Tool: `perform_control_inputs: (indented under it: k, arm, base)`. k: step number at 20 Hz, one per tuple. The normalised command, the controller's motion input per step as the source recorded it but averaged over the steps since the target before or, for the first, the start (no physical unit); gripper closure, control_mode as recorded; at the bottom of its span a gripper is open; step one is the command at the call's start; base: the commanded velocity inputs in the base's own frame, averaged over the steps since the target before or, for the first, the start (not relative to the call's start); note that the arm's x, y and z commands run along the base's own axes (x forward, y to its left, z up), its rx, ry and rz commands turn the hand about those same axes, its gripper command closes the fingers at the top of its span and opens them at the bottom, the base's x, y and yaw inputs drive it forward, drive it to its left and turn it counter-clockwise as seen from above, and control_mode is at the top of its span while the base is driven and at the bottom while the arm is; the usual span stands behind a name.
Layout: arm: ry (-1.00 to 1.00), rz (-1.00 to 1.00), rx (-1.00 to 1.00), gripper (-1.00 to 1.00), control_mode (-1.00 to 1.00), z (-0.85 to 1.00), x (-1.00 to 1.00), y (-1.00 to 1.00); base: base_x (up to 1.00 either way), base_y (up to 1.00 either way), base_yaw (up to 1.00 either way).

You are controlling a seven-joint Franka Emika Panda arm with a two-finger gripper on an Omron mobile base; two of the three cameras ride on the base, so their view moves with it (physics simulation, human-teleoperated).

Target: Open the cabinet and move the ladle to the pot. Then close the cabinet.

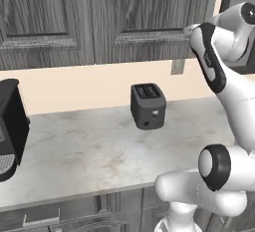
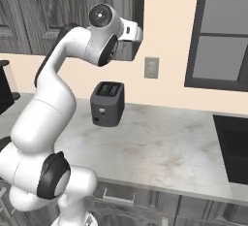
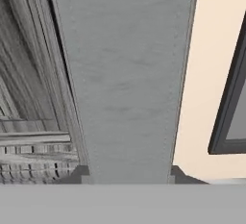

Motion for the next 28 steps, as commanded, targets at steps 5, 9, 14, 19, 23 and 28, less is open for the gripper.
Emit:
perform_control_inputs:
  k: [5,9,14,19,23,28]
  arm:
    - [-0.06,0.04,-0.07,1.00,-1.00,0.00,-0.33,0.66]
    - [-0.01,0.00,-0.10,1.00,-1.00,0.01,-0.60,0.82]
    - [0.00,0.00,-0.08,1.00,-1.00,0.11,-0.85,0.82]
    - [0.00,0.00,-0.04,1.00,-1.00,0.26,-1.00,0.66]
    - [0.01,0.00,-0.02,1.00,-1.00,0.29,-0.97,0.63]
    - [0.03,0.00,-0.01,1.00,-1.00,0.32,-0.85,0.68]
  base:
    - [0.00,0.00,0.00]
    - [0.00,0.00,0.00]
    - [0.00,0.00,0.00]
    - [0.00,0.00,0.00]
    - [0.00,0.00,0.00]
    - [0.00,0.00,0.00]
